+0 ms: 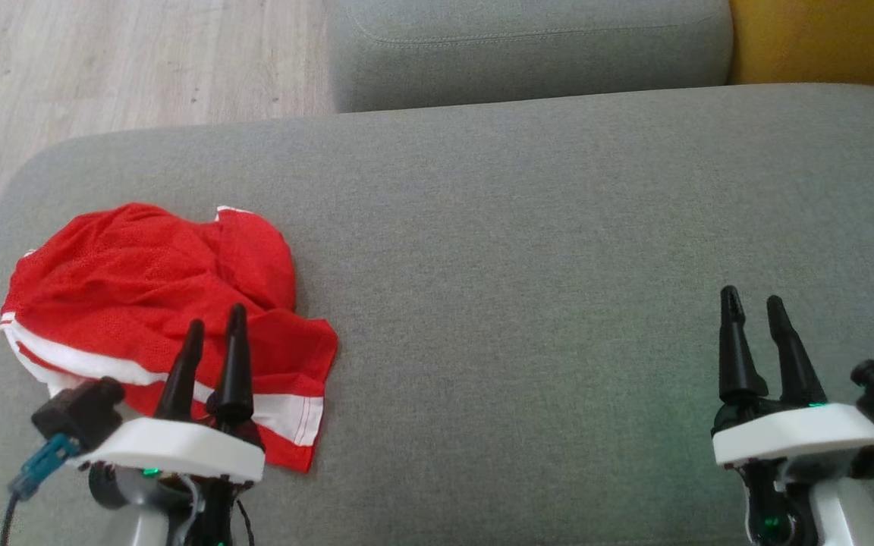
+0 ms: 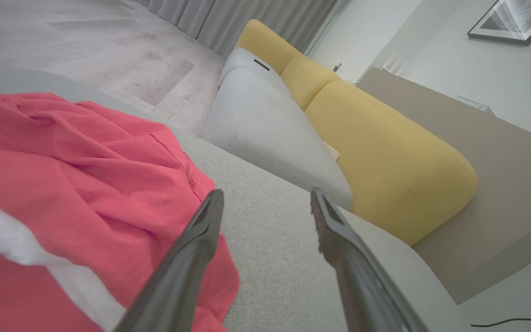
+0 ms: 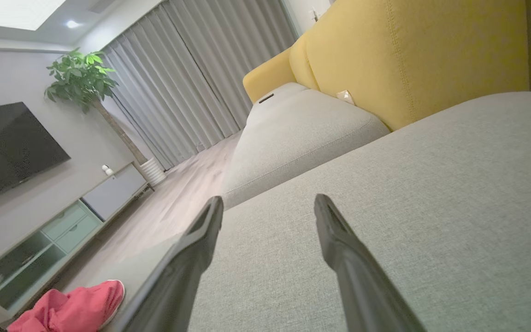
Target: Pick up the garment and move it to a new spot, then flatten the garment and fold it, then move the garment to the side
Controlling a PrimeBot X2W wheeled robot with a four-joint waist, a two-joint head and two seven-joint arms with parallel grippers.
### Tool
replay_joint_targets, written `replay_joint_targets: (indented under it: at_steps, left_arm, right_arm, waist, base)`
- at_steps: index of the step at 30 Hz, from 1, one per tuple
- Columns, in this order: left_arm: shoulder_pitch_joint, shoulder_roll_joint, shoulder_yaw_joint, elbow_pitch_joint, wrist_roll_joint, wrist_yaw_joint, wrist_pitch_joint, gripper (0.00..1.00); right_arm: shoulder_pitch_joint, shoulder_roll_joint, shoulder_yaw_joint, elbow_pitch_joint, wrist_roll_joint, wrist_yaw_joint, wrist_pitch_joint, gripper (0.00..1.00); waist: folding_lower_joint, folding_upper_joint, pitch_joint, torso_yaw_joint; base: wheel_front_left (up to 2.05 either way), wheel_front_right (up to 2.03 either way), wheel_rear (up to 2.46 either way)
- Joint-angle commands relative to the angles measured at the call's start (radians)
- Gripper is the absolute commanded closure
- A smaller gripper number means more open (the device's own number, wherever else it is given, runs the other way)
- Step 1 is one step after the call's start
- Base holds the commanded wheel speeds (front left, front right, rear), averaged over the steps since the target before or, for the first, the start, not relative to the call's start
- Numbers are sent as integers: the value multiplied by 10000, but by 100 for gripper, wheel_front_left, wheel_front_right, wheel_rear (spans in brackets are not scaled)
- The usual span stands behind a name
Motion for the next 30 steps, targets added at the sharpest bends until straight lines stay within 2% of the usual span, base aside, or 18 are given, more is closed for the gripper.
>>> replay_joint_targets:
  at_steps: [1, 7, 18, 30]
  left_arm:
    - [-288, 204, 43, -453, 391, 103, -156, 0]
    - [-321, 428, -357, -520, 1062, 457, -302, 0]
    - [-390, 967, -1215, -807, 2474, 1510, -623, 0]
    - [-580, 1585, -2397, -772, 4007, 2271, -974, 0]
  right_arm:
    - [-445, -72, 219, -465, -415, -4, -178, 0]
    - [-434, -75, 354, -483, -1166, -5, -325, 0]
    - [-451, -81, 745, -518, -2846, -5, -649, 0]
    - [-461, -89, 884, -672, -4639, -6, -1003, 0]
  waist:
    - [0, 0, -2, 10]
    - [0, 0, -12, 34]
    - [0, 0, -13, 12]
    - [-1, 0, 6, 5]
  base:
    - [0, 0, 0]
    - [0, 0, 0]
    - [0, 0, 0]
    - [0, 0, 0]
